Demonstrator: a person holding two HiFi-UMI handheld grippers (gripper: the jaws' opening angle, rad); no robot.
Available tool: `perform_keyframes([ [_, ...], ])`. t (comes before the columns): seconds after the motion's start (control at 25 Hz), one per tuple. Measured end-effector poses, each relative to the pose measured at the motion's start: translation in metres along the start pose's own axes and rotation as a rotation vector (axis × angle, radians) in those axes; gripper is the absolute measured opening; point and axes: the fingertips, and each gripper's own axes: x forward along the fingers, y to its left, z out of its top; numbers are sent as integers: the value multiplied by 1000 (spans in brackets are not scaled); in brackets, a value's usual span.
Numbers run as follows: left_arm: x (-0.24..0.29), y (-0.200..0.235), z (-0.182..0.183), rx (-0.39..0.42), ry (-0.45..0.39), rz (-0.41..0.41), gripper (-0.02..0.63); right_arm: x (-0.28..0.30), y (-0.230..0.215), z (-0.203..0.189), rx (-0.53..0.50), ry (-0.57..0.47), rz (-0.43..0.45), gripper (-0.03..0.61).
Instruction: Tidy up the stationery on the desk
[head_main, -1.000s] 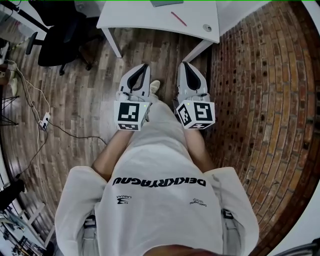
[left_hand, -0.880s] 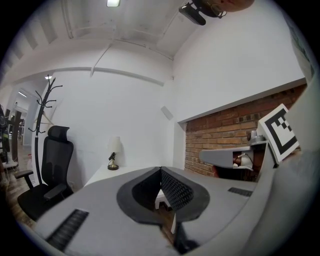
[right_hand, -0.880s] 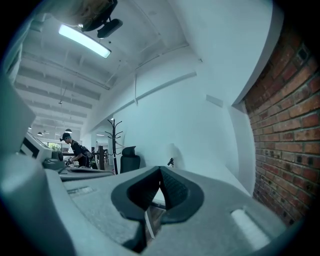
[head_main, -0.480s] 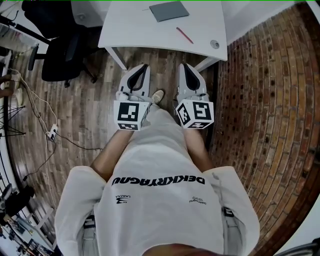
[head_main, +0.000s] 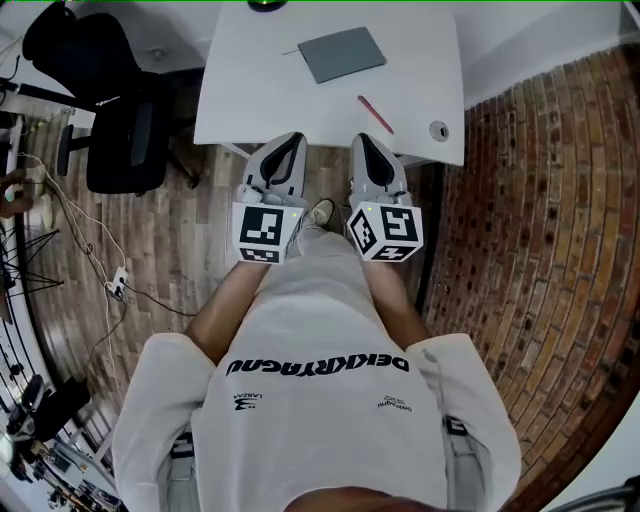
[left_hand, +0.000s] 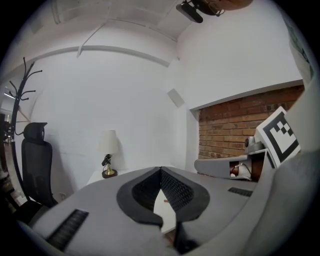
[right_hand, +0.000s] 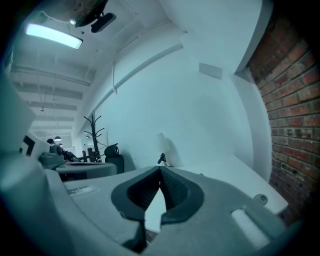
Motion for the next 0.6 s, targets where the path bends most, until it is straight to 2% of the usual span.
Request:
perform_keyframes([
  [0.12,38,14,6,-23,14,-33,-3,34,-15,3,15,20,-15,0],
  [0.32,88,33,8,-16,40,-44,-3,71,-32,7,18,32,-14,0],
  [0.6,130,54,3,46,102,-49,-3,103,-51,6,56,49,-50,0],
])
